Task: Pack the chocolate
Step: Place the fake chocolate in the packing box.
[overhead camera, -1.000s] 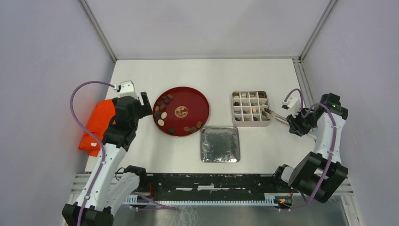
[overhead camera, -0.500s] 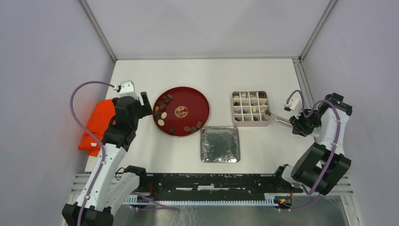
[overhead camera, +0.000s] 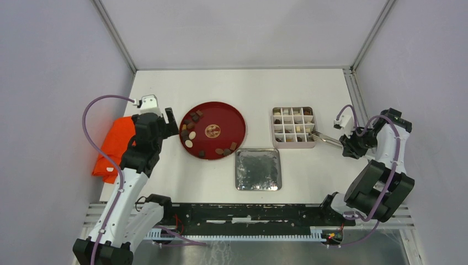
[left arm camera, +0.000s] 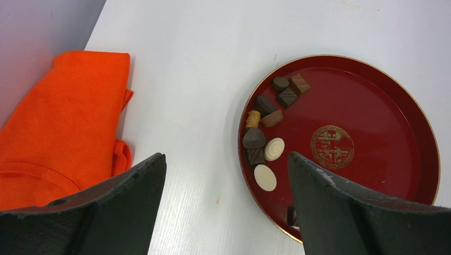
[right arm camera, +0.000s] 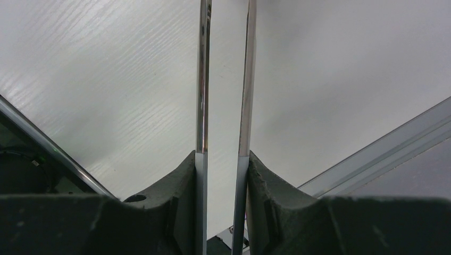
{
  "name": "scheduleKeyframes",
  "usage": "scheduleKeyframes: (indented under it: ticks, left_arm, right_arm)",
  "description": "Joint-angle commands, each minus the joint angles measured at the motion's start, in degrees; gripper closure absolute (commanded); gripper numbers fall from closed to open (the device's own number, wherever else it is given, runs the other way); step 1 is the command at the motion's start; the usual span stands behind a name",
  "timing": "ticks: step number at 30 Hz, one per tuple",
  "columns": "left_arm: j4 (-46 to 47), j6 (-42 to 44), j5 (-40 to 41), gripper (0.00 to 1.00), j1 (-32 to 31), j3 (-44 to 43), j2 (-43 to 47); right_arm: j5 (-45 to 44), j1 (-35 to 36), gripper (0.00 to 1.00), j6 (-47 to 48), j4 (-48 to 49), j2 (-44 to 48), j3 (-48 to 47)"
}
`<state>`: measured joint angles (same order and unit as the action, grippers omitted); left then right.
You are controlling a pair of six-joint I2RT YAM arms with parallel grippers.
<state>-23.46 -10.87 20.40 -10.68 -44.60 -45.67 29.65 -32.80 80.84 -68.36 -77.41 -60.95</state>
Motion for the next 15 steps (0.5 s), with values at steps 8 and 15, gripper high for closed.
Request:
scheduleKeyframes:
  ticks: [8,15]
  left_arm:
    - [2.33,1.81,-0.72,0.1,0.17,-0.49,0.11]
    - [2.29,1.81,-0.7,0.1,0.22,-0.48,0.25]
  right_arm:
    - [1.99,-0.29,0.66,0.5,-0.3,-0.1,-2.91]
    - [2.25,-0.33,0.62,0.95,-0.9,-0.25,-3.03]
